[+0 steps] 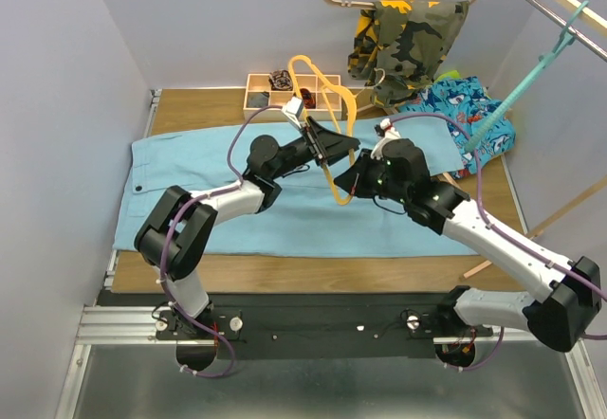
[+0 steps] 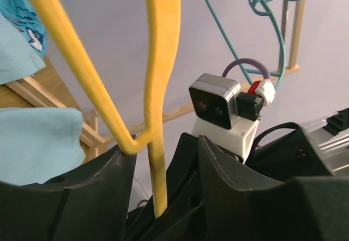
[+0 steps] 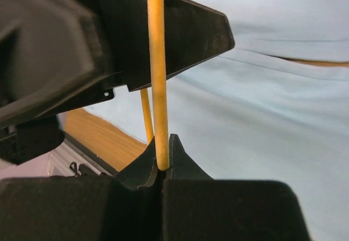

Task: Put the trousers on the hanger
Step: Pick up the hanger at the center of the board.

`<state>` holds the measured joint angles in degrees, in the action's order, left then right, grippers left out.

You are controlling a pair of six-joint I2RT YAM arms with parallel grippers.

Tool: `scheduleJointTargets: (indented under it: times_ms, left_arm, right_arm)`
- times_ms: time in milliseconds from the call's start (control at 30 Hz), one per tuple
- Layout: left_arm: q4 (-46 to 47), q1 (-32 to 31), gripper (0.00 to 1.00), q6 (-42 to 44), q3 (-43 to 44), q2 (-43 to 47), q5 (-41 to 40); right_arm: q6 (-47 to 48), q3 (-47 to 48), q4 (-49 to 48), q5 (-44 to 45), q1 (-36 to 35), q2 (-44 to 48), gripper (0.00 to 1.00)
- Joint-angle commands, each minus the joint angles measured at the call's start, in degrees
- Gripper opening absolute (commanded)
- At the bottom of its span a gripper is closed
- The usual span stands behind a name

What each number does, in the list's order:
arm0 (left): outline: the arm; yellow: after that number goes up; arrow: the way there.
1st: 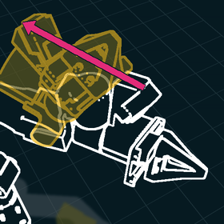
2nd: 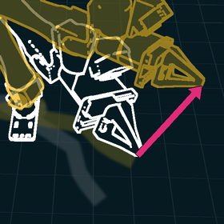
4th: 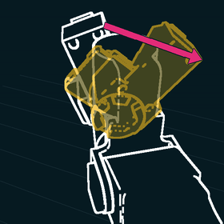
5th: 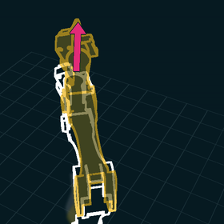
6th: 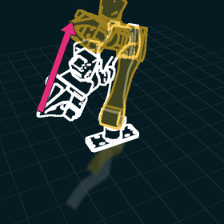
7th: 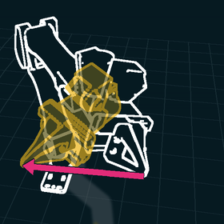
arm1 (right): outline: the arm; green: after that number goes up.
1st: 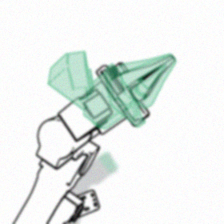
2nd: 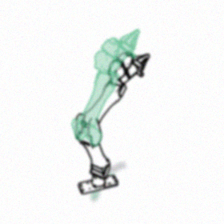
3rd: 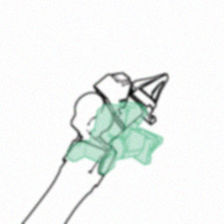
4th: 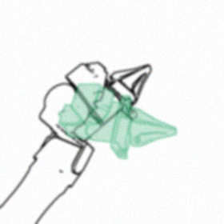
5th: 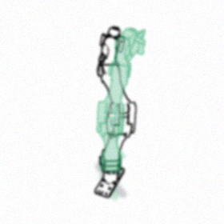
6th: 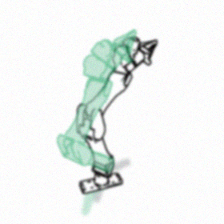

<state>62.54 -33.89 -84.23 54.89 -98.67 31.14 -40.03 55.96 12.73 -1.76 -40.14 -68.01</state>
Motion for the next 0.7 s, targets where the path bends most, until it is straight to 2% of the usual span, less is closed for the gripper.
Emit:
scheduleJointTargets:
  times_ms: [0,33,167,333,533,667]
  left_arm:
    - [-8.20,0.05,0.61,5.55,2.93,3.22,0.86]
    - [-14.06,0.05,0.65,7.22,4.33,3.75,0.77]
    - [-29.20,0.14,0.66,18.36,7.94,7.69,-2.65]
    - [-48.09,0.31,0.67,28.84,15.84,9.81,-10.91]
    - [-60.50,0.66,0.67,37.19,19.46,12.71,-19.35]
    - [-63.76,1.89,0.67,39.92,18.32,16.31,-22.78]
  right_arm:
    - [-1.54,7.05,8.18,9.13,0.41,-2.48,0.01]
    - [-2.15,7.75,9.49,11.06,0.41,-3.09,0.01]
    - [-2.77,11.53,13.80,16.86,0.41,-4.06,0.01]
    - [-3.56,15.05,19.51,20.21,0.41,-4.94,0.01]
    - [-3.65,20.75,26.71,26.88,-0.20,-8.27,0.01]
    - [-2.51,29.08,31.20,36.18,-2.48,-12.23,0.01]
